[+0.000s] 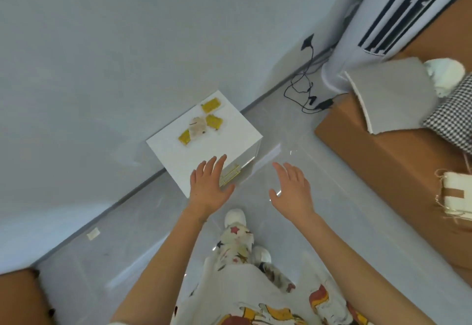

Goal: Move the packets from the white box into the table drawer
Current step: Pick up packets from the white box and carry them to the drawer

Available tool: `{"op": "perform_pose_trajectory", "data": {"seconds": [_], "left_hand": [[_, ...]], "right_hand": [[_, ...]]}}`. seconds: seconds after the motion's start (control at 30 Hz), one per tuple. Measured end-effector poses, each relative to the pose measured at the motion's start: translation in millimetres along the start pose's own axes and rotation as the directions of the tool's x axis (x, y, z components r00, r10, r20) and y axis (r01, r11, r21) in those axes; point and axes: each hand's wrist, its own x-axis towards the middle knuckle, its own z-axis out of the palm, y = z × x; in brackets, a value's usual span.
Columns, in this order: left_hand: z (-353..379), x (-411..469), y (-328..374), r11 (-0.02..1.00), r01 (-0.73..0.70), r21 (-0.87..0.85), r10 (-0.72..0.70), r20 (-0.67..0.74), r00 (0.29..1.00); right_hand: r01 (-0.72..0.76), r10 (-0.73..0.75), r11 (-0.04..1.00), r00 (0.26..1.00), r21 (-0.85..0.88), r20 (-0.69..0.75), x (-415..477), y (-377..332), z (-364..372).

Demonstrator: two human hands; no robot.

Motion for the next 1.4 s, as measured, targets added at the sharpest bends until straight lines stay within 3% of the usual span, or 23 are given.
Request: {"op": "perform_pose_trajectory", "data": {"seconds": [0.13, 0.53, 0.83, 1.07, 1.23, 1.4], "left_hand": [[-6.2, 31.6, -32.0, 0.994, 0.091, -0.053, -0.09, 0.024, 0.996], [-28.8, 141.6, -102.3, 0.927, 0.289, -0.24, -0.282, 0.064, 0.957], [33.7, 223.0, -162.9, 0.854, 0.466, -0.232, -0.427, 0.201, 0.882], [107.2, 316.8, -216.8, 0.748, 0.616, -0.246, -0.62, 0.074, 0.781], [143.1, 343.4, -226.7, 0.685, 0.672, -0.28, -0.691, 0.039, 0.721], [155.4, 353.0, -228.7, 0.689, 0.688, -0.228, -0.715, -0.057, 0.697]], "right_hand": [[0.074, -0.065, 0.993, 0.994, -0.091, 0.091, 63.2, -19.4, 0.2], [0.156, -0.123, 0.972, 0.975, -0.178, 0.184, 218.3, -72.3, -9.0], [0.226, -0.161, 0.952, 0.943, -0.204, 0.292, 352.3, -103.7, 59.4], [0.344, -0.257, 0.914, 0.901, -0.214, 0.348, 488.9, -133.3, 156.4], [0.406, -0.276, 0.87, 0.871, -0.28, 0.406, 522.2, -137.7, 195.4], [0.463, -0.398, 0.824, 0.883, -0.327, 0.247, 506.5, -113.5, 211.8]]}}
